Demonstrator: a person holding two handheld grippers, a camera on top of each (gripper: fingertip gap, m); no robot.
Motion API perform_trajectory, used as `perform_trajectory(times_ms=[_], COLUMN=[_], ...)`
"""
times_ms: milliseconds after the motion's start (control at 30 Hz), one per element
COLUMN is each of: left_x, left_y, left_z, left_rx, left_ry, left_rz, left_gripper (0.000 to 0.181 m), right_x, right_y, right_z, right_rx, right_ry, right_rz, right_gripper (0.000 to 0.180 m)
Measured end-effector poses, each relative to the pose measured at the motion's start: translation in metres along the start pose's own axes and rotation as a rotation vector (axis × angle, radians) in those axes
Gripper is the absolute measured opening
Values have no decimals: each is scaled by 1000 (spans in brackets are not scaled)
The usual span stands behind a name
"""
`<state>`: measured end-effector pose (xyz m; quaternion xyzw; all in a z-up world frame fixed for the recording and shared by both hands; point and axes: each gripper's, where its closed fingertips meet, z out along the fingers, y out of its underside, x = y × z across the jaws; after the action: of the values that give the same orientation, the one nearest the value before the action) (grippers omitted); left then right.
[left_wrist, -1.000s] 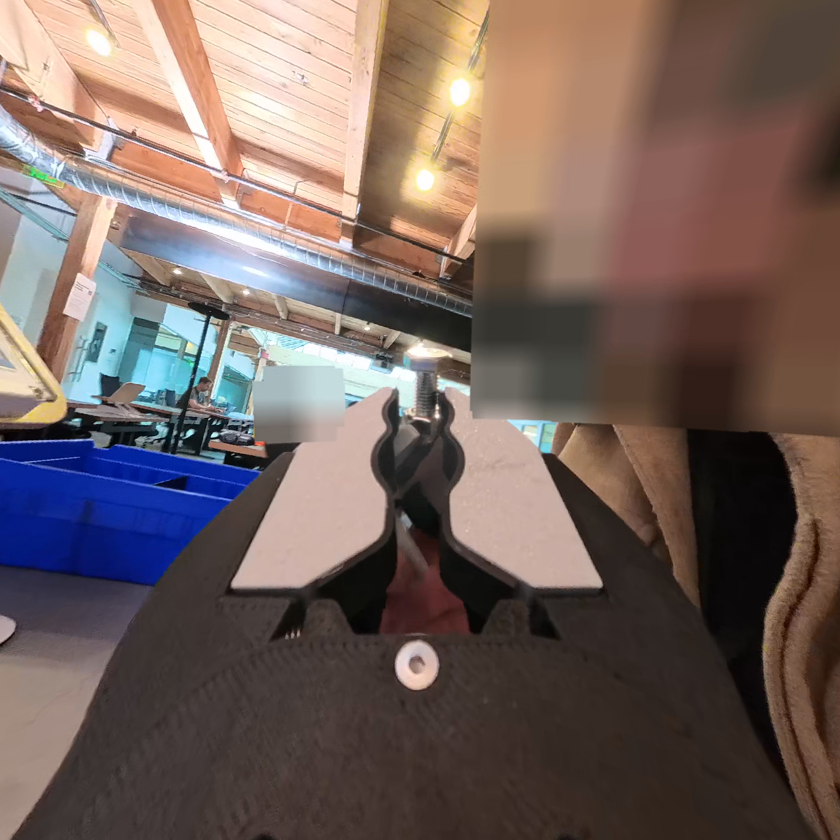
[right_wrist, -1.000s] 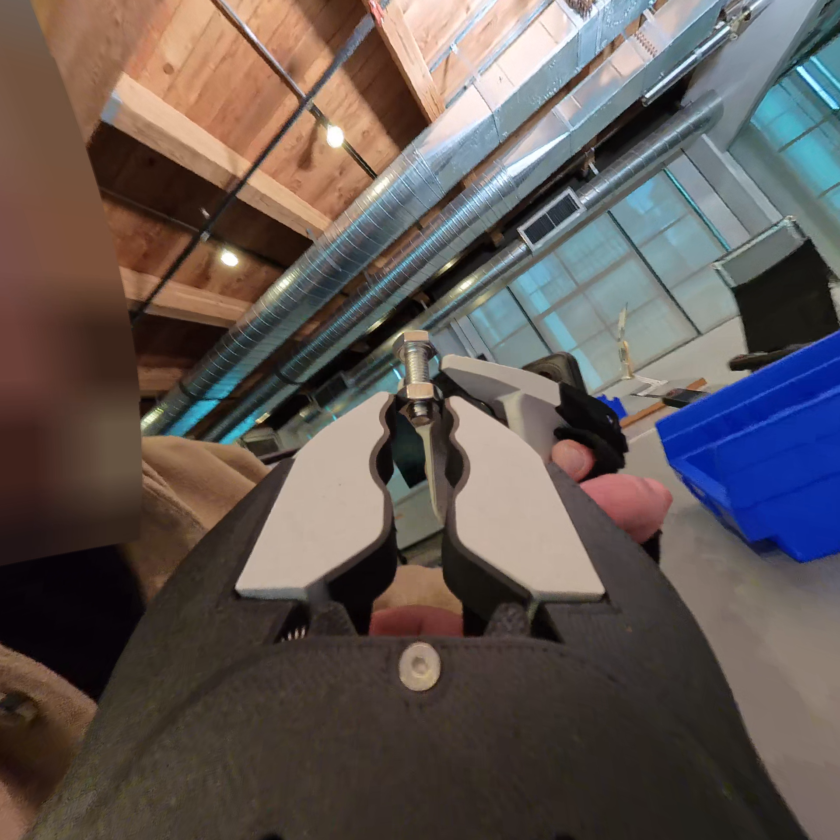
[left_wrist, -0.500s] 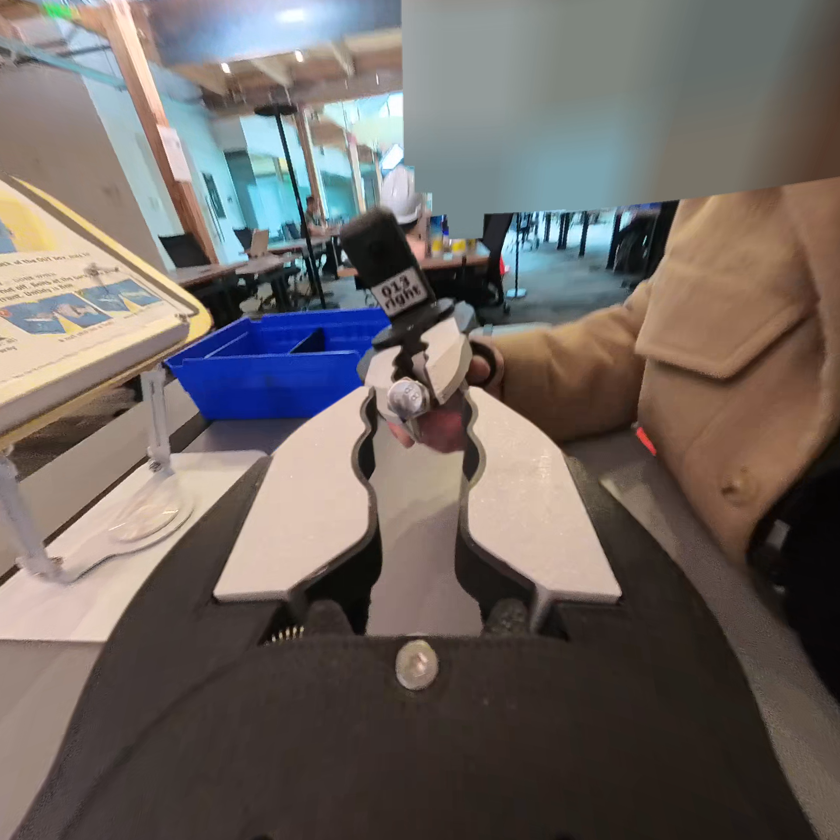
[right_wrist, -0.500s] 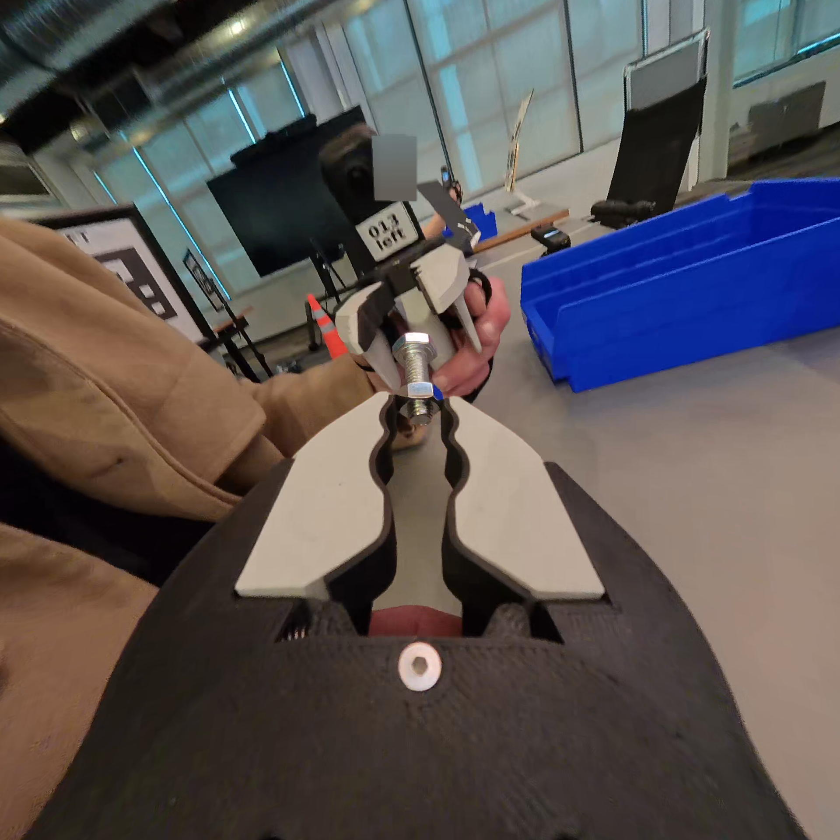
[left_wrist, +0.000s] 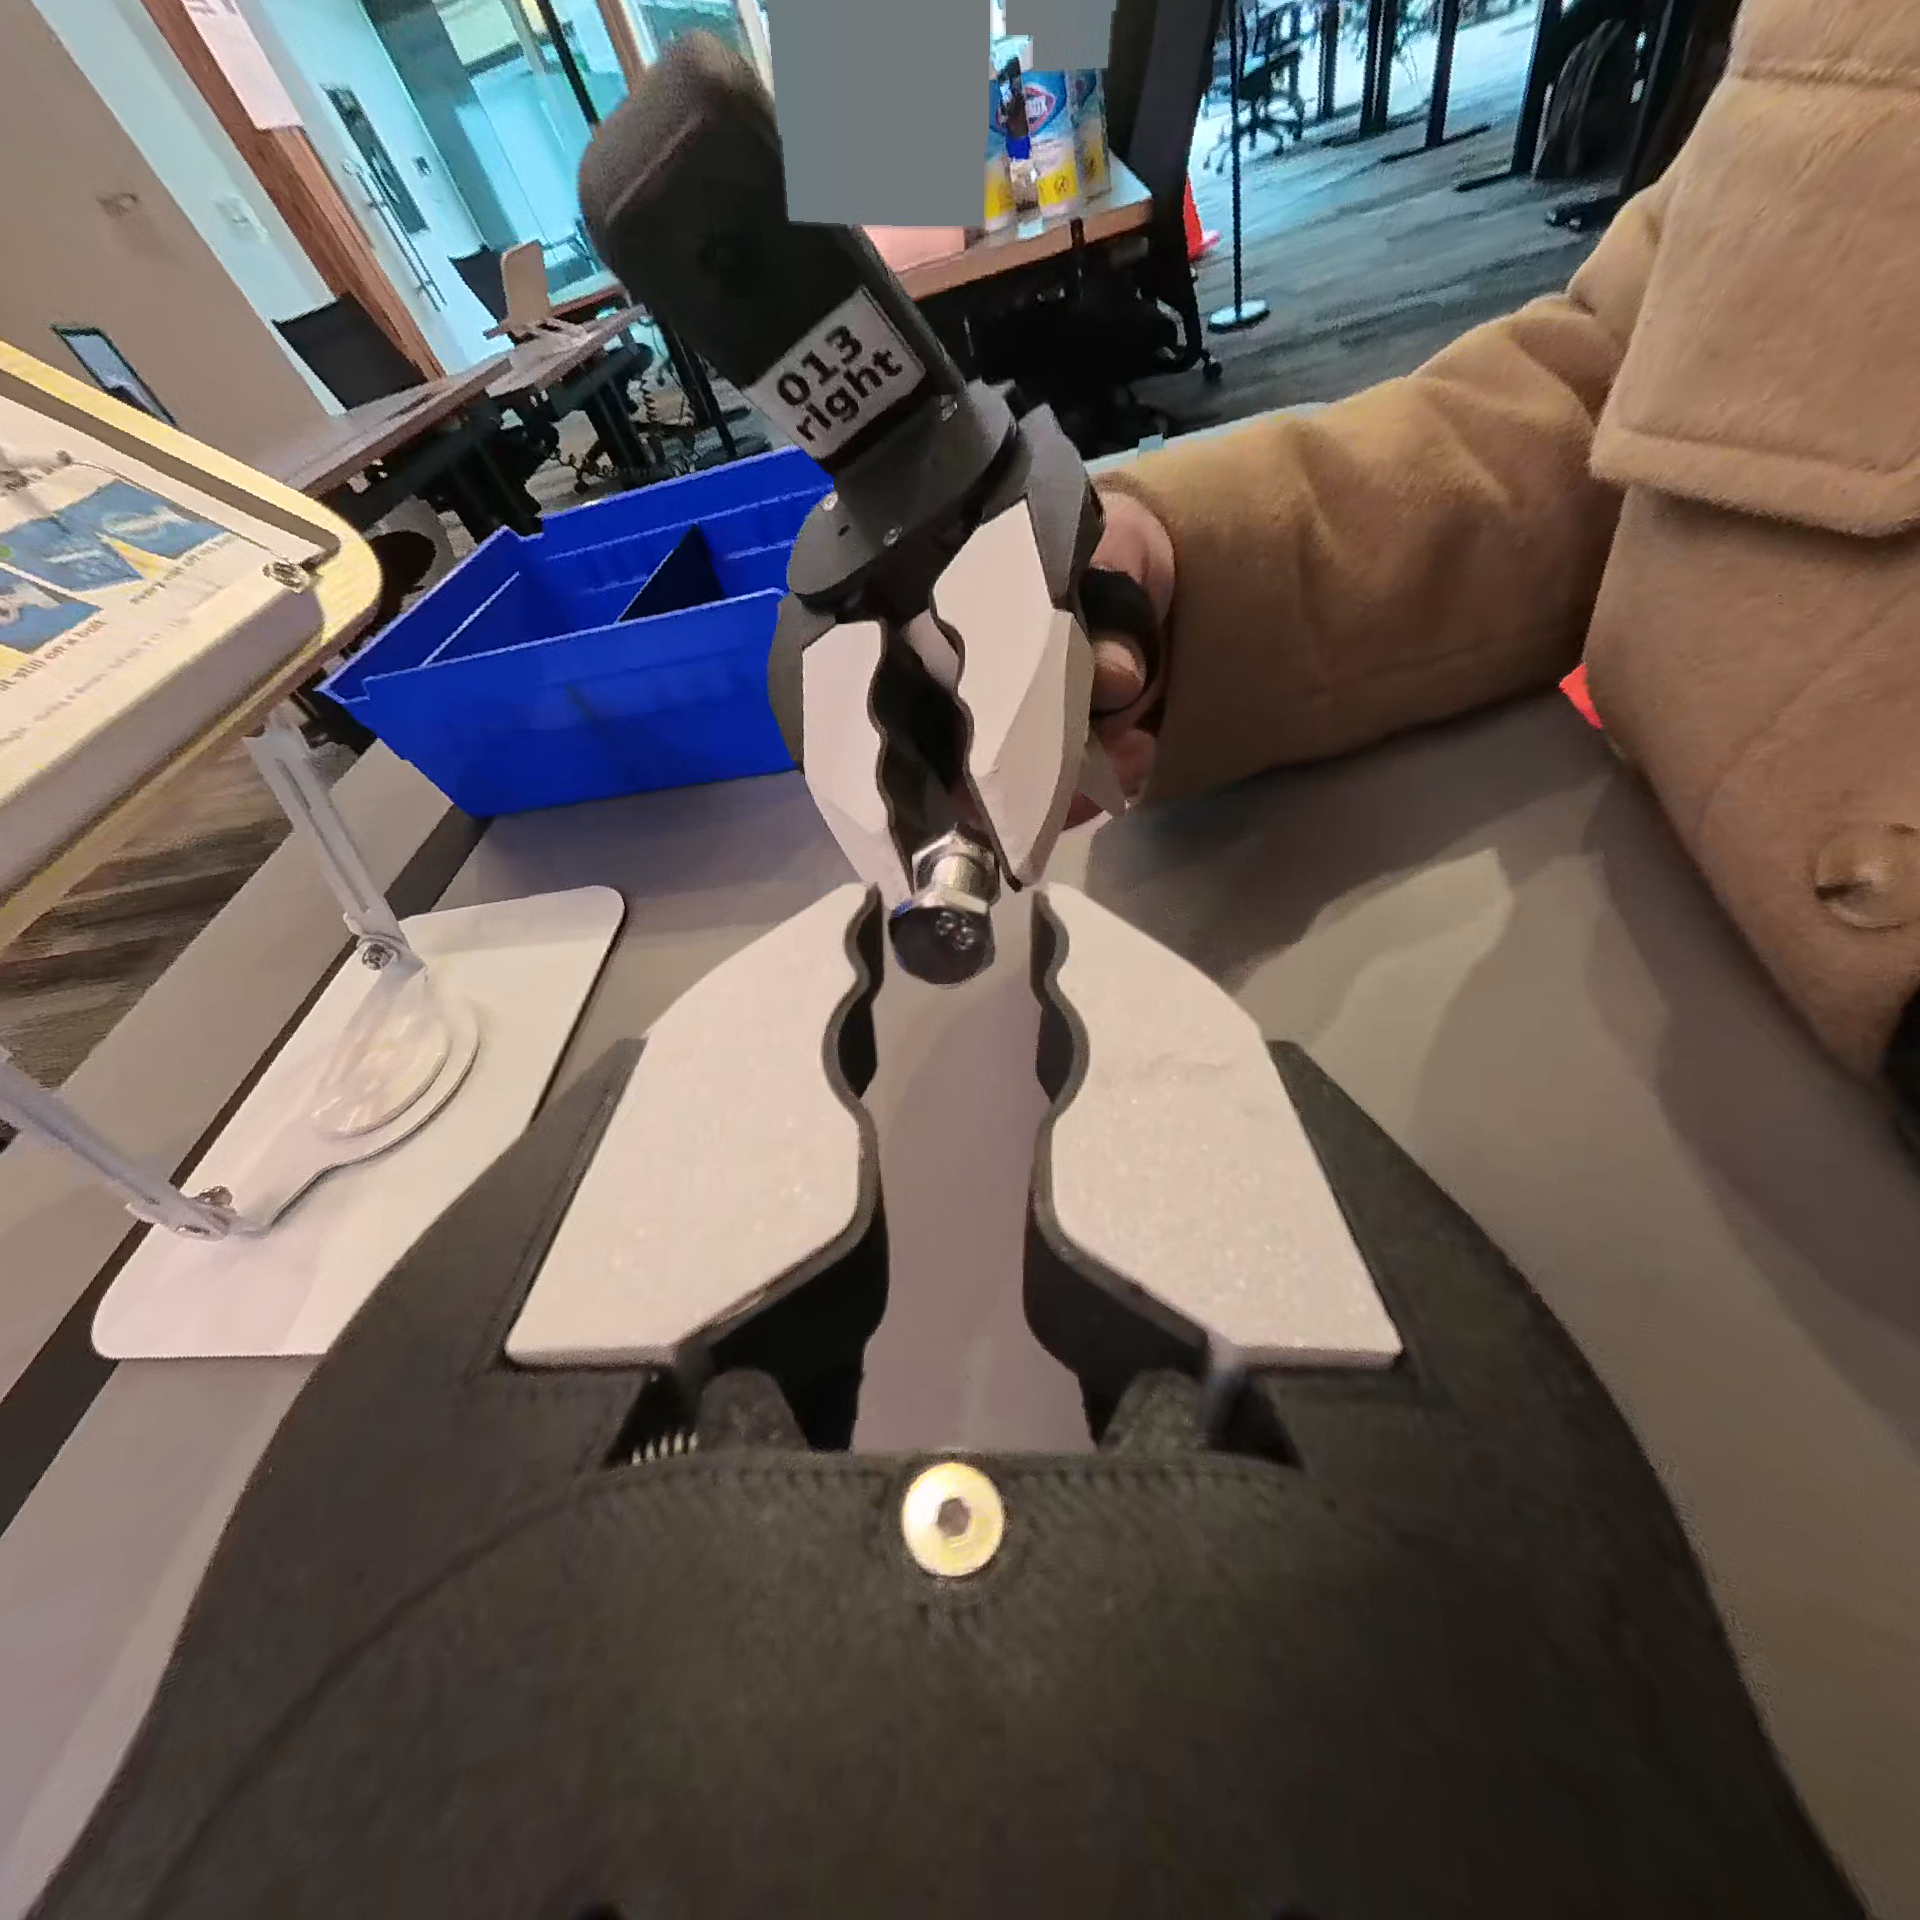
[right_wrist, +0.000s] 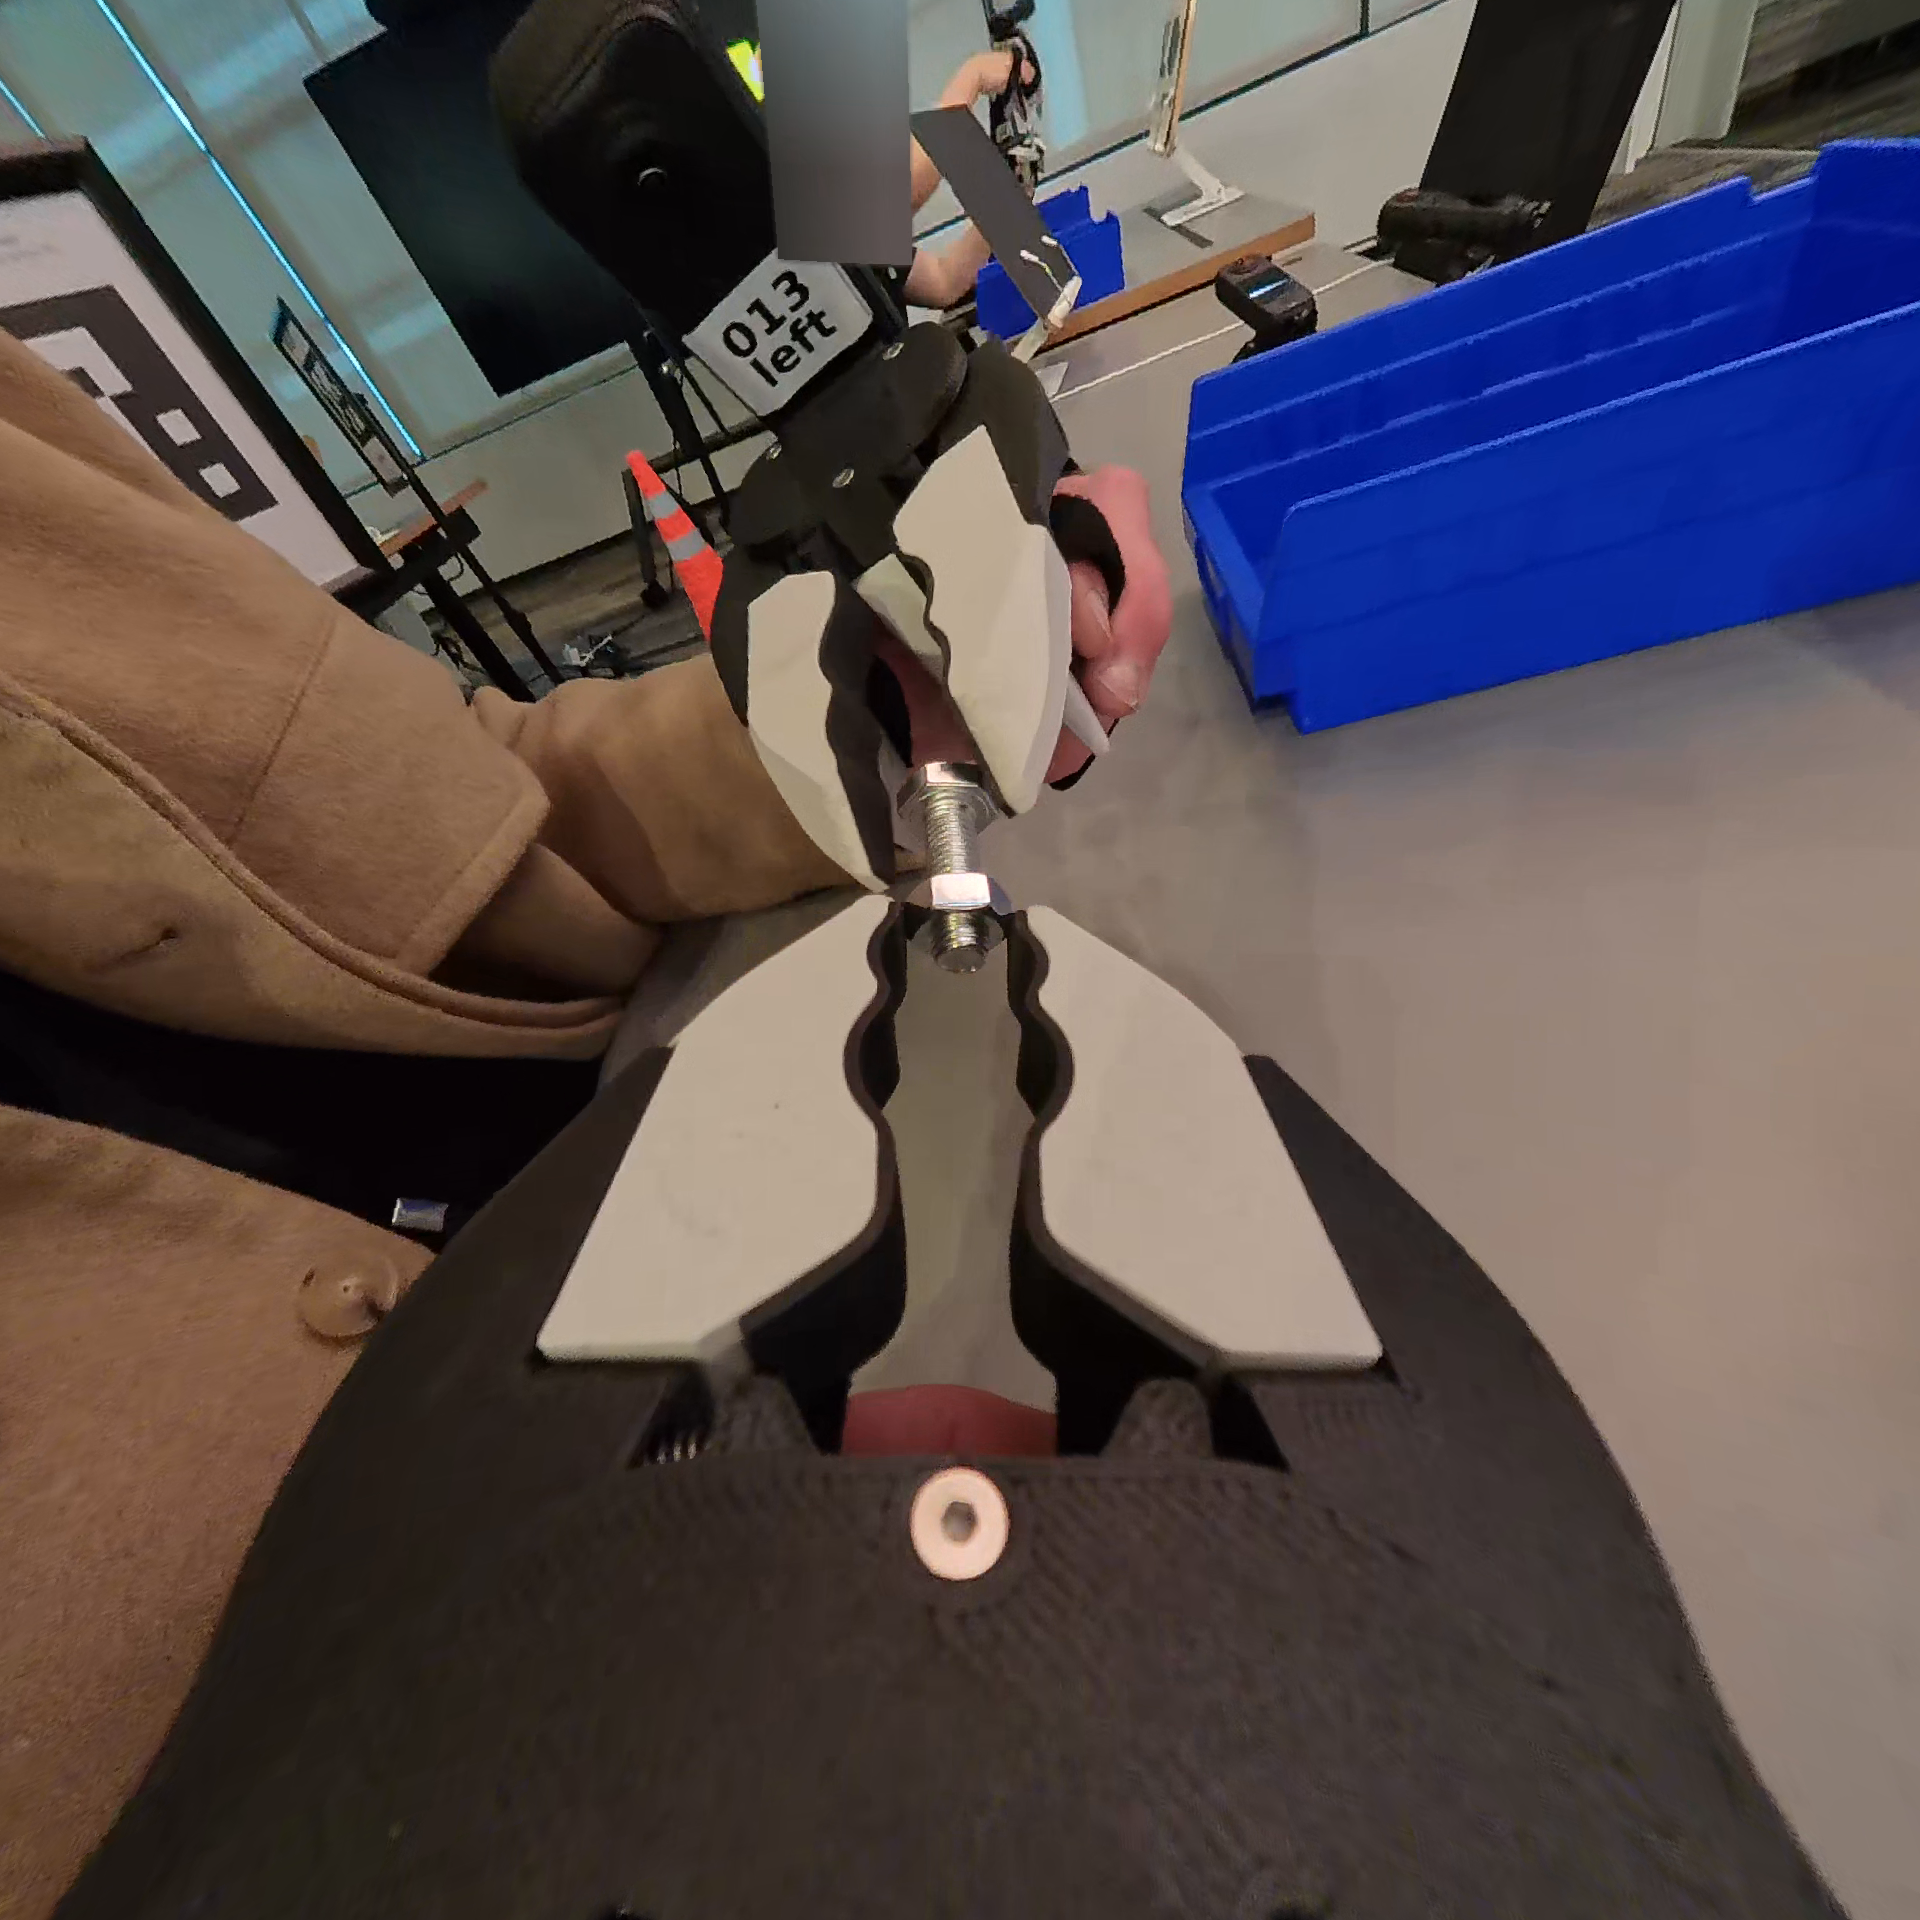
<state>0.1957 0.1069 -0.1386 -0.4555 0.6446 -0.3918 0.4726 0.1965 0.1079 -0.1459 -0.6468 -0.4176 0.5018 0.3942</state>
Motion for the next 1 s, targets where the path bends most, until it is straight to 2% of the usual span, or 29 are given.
perform_trajectory(times_ms=[267, 667, 733, 767, 1000], left_x=[2, 0, -4, -5, -8], left_y=[9, 10, 10, 10, 8], left_z=[3, 2, 0, -1, -4], left_rx=[-37, -18, -16, -14, 26], left_ry=[12, -3, -24, -26, -26], left_rz=[13, 3, -2, -10, -44], left_gripper=[18, 17, 17, 17, 17], right_x=[-2, 1, 1, 2, -2], right_y=[4, 2, -2, -5, -6], right_z=[1, 2, -1, -3, 1], right_rx=[-26, 12, 36, 51, 85], right_ry=[-16, -23, -22, -21, -47], right_rz=[5, 38, 42, 41, 48], right_gripper=[19, 20, 40, 44, 48])
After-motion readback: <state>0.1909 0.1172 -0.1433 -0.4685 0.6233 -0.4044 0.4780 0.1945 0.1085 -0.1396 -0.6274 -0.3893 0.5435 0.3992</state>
